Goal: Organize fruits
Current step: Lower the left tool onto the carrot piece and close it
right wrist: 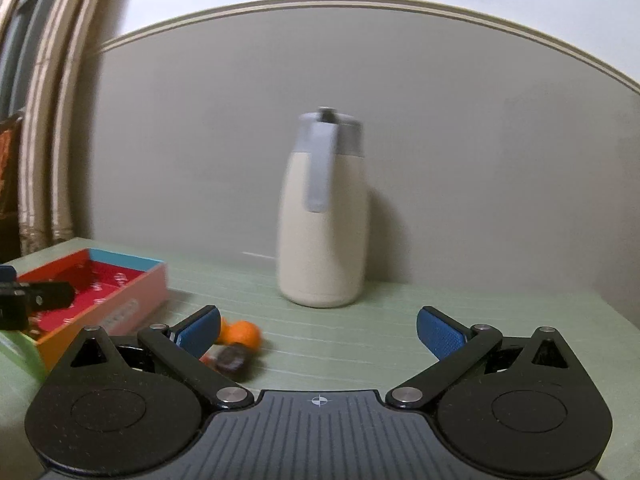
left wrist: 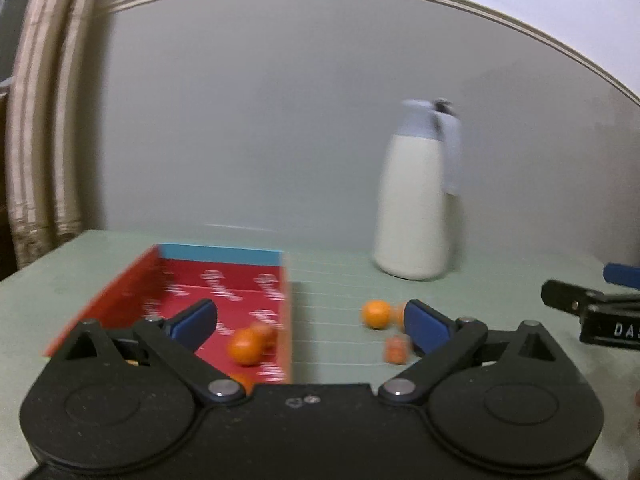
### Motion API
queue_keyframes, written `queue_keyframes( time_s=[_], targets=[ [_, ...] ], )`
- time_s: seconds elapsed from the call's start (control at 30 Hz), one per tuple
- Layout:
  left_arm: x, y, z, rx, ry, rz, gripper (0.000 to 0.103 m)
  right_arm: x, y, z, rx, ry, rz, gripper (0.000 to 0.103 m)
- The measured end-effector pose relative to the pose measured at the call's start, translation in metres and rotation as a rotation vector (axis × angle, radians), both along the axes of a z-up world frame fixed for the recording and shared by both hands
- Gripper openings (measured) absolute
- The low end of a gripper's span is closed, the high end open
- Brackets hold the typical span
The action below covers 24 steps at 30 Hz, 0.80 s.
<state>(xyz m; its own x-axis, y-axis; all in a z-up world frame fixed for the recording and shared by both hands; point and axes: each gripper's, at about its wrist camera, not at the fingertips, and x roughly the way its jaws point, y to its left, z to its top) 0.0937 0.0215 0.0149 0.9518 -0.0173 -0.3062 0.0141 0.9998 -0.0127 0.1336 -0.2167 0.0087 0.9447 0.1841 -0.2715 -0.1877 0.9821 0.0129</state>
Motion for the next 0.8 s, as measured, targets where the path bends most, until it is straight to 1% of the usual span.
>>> queue_keyframes(
  time_s=[0.13, 0.2, 0.23, 0.37, 0.43, 0.47, 0.5, 0.53, 0.6, 0.63, 0.7, 0.8],
  targets=[
    [0.017, -0.029, -0.008, 0.027, 0.042, -0.067, 0.081, 0.006, -0.024, -0.003, 0.008, 0.029, -0.049, 0.103],
    [0.027, -0.039, -0.014, 0.051, 0.079, -0.078, 0.077, 0.011, -0.034, -0.005, 0.012, 0.042, -0.076, 0.103],
    [0.032, -0.042, -0.017, 0.058, 0.100, -0.082, 0.072, 0.015, -0.040, -0.006, 0.019, 0.054, -0.089, 0.103],
    [0.054, -0.049, -0.030, 0.070, 0.192, -0.085, 0.061, 0.034, -0.061, -0.012, 0.057, 0.107, -0.140, 0.103],
    [0.065, -0.051, -0.036, 0.081, 0.232, -0.087, 0.049, 0.043, -0.066, -0.014, 0.073, 0.129, -0.155, 0.103],
    [0.071, -0.051, -0.039, 0.085, 0.251, -0.088, 0.047, 0.047, -0.069, -0.016, 0.079, 0.140, -0.161, 0.103],
    [0.076, -0.052, -0.041, 0.089, 0.263, -0.086, 0.041, 0.050, -0.070, -0.018, 0.081, 0.150, -0.165, 0.103],
    [0.081, -0.052, -0.043, 0.091, 0.272, -0.082, 0.038, 0.053, -0.072, -0.019, 0.082, 0.157, -0.166, 0.103],
    [0.090, -0.051, -0.046, 0.090, 0.288, -0.075, 0.038, 0.055, -0.076, -0.020, 0.081, 0.165, -0.167, 0.103],
    [0.093, -0.050, -0.048, 0.086, 0.296, -0.073, 0.035, 0.056, -0.077, -0.020, 0.080, 0.167, -0.165, 0.103],
    [0.099, -0.049, -0.052, 0.073, 0.309, -0.084, 0.034, 0.057, -0.078, -0.020, 0.080, 0.170, -0.164, 0.103],
    [0.105, -0.056, -0.056, 0.086, 0.329, -0.099, 0.031, 0.059, -0.078, -0.020, 0.082, 0.172, -0.159, 0.103]
  ],
)
